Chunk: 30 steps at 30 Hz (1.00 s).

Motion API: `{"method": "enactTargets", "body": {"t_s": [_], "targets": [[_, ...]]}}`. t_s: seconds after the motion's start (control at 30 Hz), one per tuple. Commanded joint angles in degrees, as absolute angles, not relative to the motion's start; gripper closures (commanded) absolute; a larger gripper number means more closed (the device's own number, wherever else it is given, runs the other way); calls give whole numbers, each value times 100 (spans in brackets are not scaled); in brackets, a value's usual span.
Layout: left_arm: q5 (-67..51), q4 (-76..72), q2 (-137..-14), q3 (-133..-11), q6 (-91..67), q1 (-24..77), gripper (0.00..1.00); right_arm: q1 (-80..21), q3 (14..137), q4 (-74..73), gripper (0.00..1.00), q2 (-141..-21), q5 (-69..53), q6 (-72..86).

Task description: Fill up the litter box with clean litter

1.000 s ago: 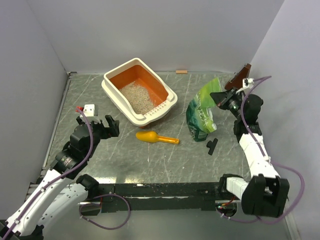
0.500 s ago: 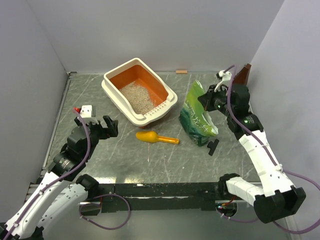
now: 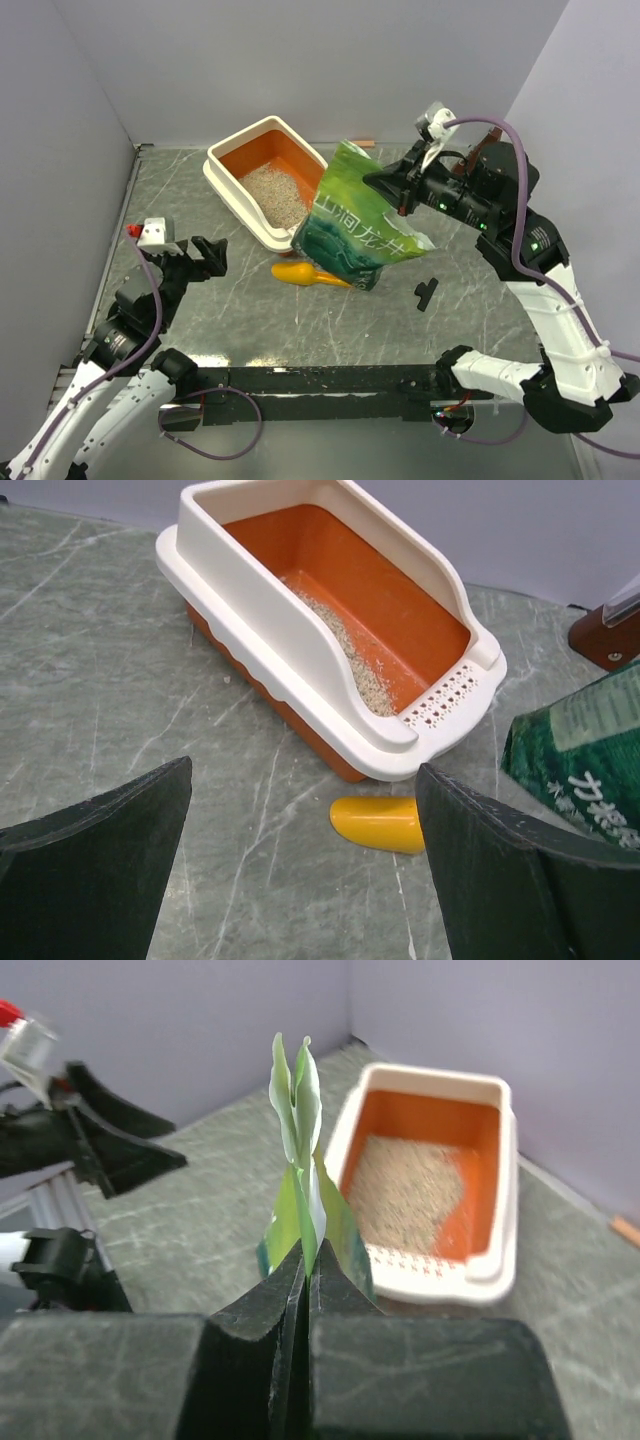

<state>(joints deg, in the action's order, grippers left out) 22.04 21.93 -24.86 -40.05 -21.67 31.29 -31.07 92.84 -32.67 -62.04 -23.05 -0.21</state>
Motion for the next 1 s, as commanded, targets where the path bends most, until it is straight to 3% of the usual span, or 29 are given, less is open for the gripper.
{"method": "enactTargets", "body": {"t_s": [0.0, 0.4, 0.97], "targets": [[2391, 2021, -2277, -4148, -2056, 3085, 3, -3567, 10010, -1996, 100, -6573, -2628, -123], [1688, 2390, -1863, -4965, -2022, 3085, 3, -4754, 11381, -1934, 100, -8339, -2724, -176], [1362, 2760, -1468, -4826, -2004, 3085, 3, -5036, 12515, -1442, 100, -10142, -3990, -9]]}}
